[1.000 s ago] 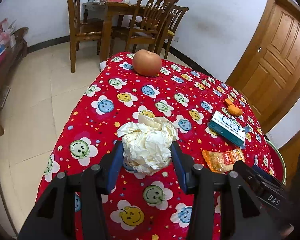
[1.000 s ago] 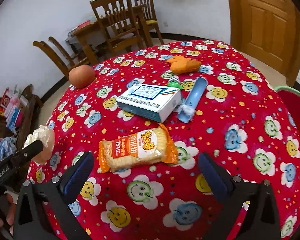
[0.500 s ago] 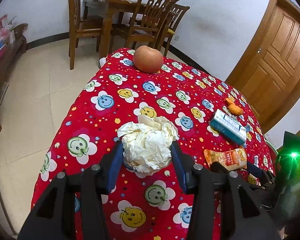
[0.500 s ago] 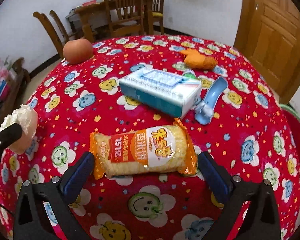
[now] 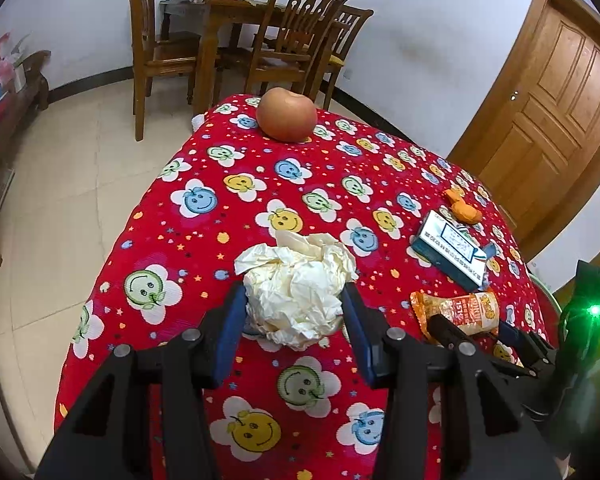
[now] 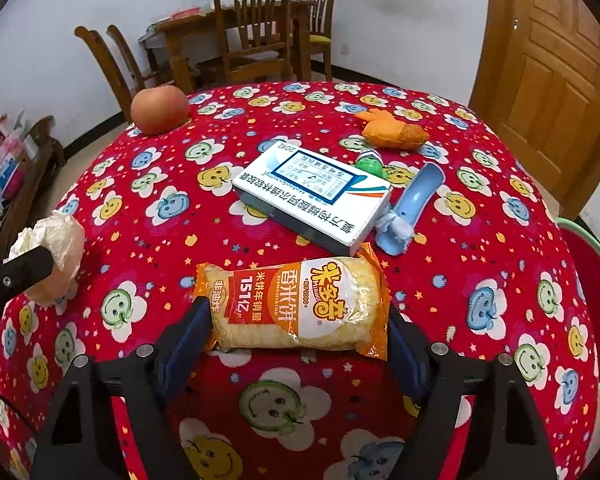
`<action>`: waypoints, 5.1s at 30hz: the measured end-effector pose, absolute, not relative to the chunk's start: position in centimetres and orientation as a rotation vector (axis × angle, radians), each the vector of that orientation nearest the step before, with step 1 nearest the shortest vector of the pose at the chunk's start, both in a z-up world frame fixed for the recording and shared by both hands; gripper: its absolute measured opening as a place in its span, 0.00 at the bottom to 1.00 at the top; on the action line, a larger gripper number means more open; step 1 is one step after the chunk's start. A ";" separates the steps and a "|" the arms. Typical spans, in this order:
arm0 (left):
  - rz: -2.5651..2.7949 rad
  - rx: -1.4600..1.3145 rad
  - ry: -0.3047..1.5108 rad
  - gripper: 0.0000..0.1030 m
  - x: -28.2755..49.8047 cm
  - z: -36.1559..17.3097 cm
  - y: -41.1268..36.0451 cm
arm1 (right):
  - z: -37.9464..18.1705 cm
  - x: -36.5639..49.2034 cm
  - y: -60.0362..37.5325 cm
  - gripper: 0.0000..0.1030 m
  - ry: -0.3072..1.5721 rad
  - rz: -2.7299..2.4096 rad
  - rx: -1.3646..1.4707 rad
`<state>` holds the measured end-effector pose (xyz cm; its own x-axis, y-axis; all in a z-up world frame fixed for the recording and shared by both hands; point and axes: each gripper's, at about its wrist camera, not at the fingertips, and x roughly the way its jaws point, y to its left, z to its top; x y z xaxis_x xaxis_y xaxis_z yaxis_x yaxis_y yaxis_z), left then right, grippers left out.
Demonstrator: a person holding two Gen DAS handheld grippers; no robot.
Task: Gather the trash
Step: 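Carry the cracker pack over the bucket and open the right gripper while the left carries the tissue, then open the left gripper over the red bucket to drop the tissue, then grasp the white-and-blue medicine box with the left gripper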
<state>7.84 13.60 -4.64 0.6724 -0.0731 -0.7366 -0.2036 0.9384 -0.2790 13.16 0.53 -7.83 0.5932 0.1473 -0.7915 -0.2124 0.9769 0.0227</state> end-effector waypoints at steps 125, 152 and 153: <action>-0.529 0.094 0.869 0.64 14.5 -1.5 -22.6 | -2.7 2.4 -35.0 0.81 0.712 -0.371 0.491; -0.147 -0.155 0.926 0.64 18.0 -2.2 -5.7 | -2.3 6.3 -26.9 0.81 0.764 -0.208 0.391; -0.133 -0.164 0.932 0.64 18.1 -2.4 -5.3 | -2.3 6.4 -26.7 0.81 0.764 -0.206 0.389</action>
<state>18.12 -5.27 -2.38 0.5897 -0.1841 -0.7864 0.0425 0.9794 -0.1974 6.36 -26.71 -2.33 0.7066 -0.0413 -0.7064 0.3195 0.9094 0.2664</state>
